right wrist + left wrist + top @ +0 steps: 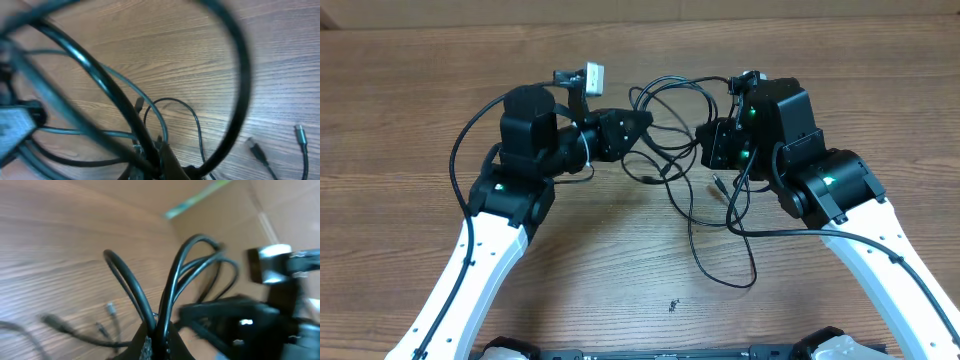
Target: Untangle cables
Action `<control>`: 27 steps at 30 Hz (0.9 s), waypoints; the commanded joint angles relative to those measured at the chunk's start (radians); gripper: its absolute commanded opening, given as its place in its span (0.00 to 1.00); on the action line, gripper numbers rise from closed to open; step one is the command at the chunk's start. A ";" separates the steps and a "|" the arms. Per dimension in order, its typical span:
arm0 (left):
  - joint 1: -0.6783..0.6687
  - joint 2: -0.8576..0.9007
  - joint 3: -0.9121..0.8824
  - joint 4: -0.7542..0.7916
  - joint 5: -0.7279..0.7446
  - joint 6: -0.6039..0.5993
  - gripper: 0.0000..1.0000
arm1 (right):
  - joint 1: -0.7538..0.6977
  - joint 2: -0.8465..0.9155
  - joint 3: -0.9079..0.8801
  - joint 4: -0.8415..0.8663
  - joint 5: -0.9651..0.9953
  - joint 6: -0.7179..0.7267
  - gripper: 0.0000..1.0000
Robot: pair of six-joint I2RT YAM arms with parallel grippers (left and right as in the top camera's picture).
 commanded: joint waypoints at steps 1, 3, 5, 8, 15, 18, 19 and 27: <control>0.013 -0.007 0.005 -0.043 -0.119 0.102 0.04 | -0.004 -0.033 0.003 0.024 0.034 -0.006 0.04; 0.013 -0.007 0.005 -0.076 -0.139 0.105 0.04 | -0.004 -0.053 0.003 0.042 0.035 -0.006 0.04; 0.013 -0.007 0.005 -0.082 -0.144 0.109 0.04 | -0.004 -0.068 0.003 0.046 0.053 -0.006 0.04; 0.013 -0.007 0.005 -0.089 -0.151 0.151 0.04 | -0.004 -0.090 0.003 0.045 0.087 -0.006 0.04; 0.013 -0.007 0.005 -0.160 -0.222 0.237 0.04 | -0.004 -0.156 0.003 0.045 0.189 -0.006 0.04; 0.013 -0.007 0.005 -0.224 -0.296 0.239 0.04 | -0.004 -0.195 0.003 0.046 0.235 -0.007 0.04; 0.013 -0.007 0.005 -0.235 -0.308 0.239 0.04 | -0.004 -0.203 0.004 0.046 0.244 -0.007 0.04; 0.013 -0.007 0.005 -0.252 -0.304 0.238 0.04 | -0.004 -0.227 0.003 0.043 0.254 -0.007 0.05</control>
